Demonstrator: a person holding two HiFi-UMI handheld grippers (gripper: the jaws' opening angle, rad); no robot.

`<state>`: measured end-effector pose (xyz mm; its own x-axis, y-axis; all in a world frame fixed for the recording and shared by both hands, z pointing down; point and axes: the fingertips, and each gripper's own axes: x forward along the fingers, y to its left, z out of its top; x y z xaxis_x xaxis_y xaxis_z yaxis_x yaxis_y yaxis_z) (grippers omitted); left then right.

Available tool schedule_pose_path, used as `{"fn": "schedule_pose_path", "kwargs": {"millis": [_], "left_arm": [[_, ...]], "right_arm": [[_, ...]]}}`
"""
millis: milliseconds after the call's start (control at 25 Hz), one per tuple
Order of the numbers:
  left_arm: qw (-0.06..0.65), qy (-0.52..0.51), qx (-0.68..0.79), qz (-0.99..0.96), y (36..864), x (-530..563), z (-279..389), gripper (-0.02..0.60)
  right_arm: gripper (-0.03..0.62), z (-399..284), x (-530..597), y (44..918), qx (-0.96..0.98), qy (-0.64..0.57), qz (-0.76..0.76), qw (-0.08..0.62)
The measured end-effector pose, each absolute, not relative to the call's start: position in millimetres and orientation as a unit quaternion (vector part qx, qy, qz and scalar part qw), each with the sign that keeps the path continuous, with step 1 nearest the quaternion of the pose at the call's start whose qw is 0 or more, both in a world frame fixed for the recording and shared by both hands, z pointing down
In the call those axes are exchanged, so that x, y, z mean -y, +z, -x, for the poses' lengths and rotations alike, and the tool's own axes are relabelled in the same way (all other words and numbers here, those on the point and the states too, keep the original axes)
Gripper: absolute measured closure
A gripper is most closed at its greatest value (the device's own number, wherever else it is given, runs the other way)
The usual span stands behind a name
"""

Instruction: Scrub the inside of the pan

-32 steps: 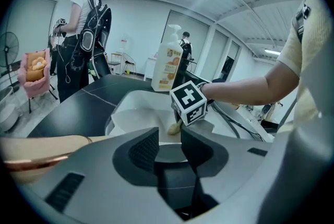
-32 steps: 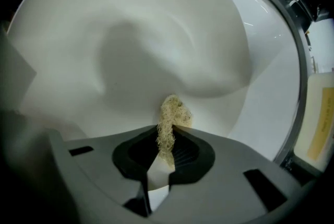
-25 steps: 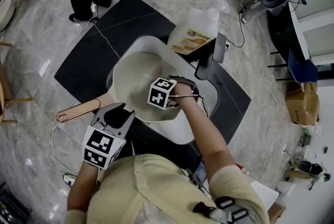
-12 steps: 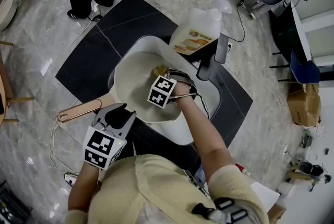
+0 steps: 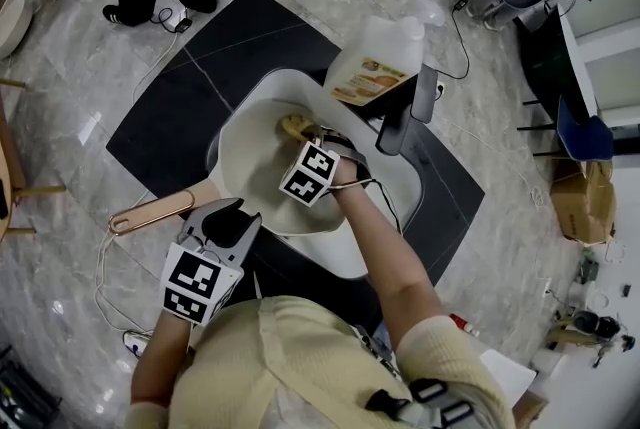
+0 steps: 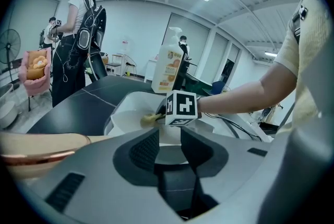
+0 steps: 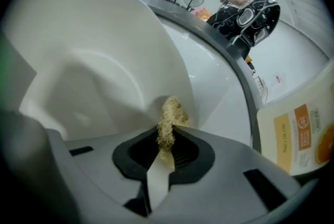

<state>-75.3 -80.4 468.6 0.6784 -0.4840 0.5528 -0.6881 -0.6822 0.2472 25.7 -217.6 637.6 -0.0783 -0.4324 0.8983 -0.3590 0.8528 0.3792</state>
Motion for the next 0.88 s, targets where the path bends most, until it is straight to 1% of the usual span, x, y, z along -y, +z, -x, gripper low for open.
{"fn": "schedule_pose_path", "kwargs": {"millis": [240, 360, 440, 640, 880], "left_arm": [[0.224, 0.228, 0.329, -0.889, 468.6, 80.6, 74.0, 0.449], [0.224, 0.228, 0.328, -0.889, 468.3, 80.4, 74.4, 0.449], [0.224, 0.228, 0.328, -0.889, 468.5, 80.4, 74.6, 0.449], [0.224, 0.229, 0.327, -0.889, 468.7, 79.7, 74.3, 0.449], [0.221, 0.226, 0.328, -0.890, 468.8, 80.5, 74.0, 0.449]], "right_arm": [[0.539, -2.7, 217.5, 605.2, 0.790, 0.002, -0.292, 0.539], [0.539, 2.6, 211.7, 596.7, 0.803, 0.028, -0.288, 0.522], [0.539, 3.2, 205.7, 597.8, 0.801, 0.047, -0.279, 0.527], [0.539, -6.0, 188.9, 612.2, 0.773, 0.105, -0.256, 0.570], [0.539, -26.4, 179.6, 634.6, 0.721, 0.175, -0.285, 0.607]]}}
